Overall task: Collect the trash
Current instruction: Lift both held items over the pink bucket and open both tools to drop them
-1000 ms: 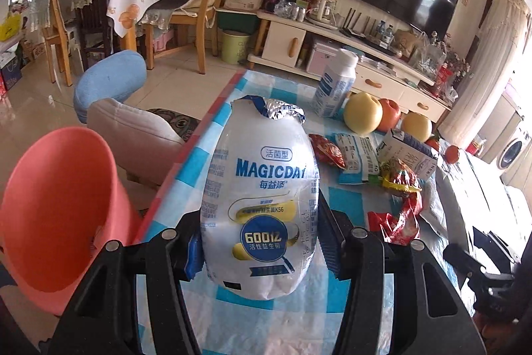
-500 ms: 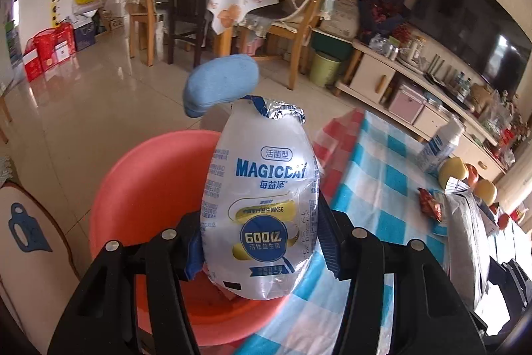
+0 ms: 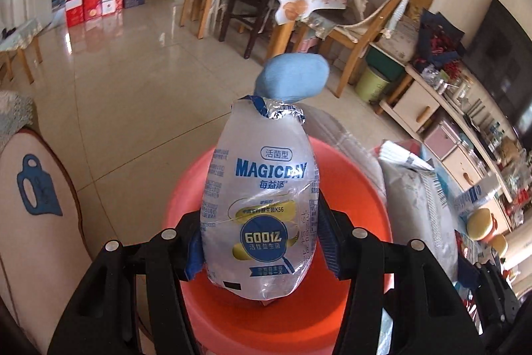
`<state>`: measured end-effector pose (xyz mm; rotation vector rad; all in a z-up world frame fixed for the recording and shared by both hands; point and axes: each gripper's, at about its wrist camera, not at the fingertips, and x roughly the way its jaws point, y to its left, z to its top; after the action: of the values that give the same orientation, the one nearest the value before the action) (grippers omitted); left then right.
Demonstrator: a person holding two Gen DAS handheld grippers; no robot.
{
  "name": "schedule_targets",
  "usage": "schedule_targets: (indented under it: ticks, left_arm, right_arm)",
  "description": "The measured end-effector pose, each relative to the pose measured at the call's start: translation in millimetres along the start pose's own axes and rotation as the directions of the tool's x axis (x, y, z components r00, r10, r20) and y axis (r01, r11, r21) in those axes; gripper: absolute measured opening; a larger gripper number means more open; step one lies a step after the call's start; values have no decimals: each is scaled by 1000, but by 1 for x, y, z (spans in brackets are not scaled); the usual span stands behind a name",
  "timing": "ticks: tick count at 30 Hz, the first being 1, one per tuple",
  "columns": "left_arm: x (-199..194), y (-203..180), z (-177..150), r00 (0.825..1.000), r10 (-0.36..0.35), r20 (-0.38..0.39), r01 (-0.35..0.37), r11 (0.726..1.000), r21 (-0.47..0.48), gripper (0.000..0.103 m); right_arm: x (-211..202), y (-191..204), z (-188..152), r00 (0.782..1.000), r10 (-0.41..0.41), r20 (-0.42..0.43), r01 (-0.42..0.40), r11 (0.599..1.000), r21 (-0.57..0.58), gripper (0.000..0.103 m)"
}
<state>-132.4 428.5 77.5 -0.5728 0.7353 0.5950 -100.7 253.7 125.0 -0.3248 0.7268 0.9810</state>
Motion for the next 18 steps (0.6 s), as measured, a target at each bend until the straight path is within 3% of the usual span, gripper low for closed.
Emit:
schedule_targets:
  ticks: [2,4,8,18]
  left_arm:
    - [5,7,1,1000,16,-18,-16,1000,-16,59]
    - [7,11,2,999,37,-20,-38,999,-22,75]
    - [6,9,1,999,51,3,-51,999,-15,81]
    - [-13,-28,-10,988,5,153,-18,996,84,86]
  right_arm:
    - [12,7,1,1000,-23,-12,23,1000,-17,82]
    - [21,13,0,999,-41,-33,41,999,-24,83]
    - [14,9,-6,998,-55,-22,55,998,14,91]
    - [-45,-26,-33,983,-175,47,172,982,78,93]
